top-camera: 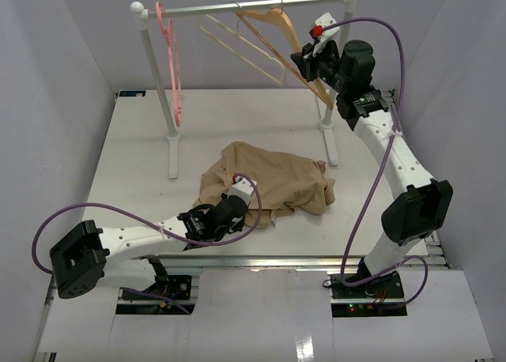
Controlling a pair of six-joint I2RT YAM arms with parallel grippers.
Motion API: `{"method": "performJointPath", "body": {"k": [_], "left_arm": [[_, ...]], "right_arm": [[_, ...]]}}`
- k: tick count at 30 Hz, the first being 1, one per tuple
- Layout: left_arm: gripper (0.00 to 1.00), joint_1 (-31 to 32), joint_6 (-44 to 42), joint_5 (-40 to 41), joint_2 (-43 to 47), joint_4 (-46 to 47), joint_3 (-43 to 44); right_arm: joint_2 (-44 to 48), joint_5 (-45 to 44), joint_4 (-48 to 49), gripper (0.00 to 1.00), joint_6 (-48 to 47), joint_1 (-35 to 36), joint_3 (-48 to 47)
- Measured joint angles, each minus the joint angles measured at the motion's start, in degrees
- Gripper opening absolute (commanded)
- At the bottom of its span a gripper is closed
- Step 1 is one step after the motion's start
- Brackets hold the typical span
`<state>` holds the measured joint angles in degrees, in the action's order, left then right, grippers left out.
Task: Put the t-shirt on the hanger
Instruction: Pick up the hanger from the clothesline.
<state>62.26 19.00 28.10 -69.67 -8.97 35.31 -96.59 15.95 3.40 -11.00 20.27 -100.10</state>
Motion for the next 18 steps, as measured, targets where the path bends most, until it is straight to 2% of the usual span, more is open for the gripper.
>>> {"method": "performJointPath", "body": {"k": [6, 13, 18], "left_arm": [[0.0, 0.0, 0.3, 0.8, 0.0, 0.0, 0.0], [0.0, 0.1, 1.3, 2.0, 0.0, 0.2, 0.0], [0.0, 0.0, 3.3, 4.4, 0.0, 0.1, 0.0]], "right_arm": [[4.1, -2.4, -0.2, 0.08, 0.4, 0.0, 4.6], [20.7, -8.5, -1.7, 0.08, 4.7, 0.0, 28.7], [33.3, -11.8, -5.5, 0.08, 11.9, 0.3, 44.1]]}}
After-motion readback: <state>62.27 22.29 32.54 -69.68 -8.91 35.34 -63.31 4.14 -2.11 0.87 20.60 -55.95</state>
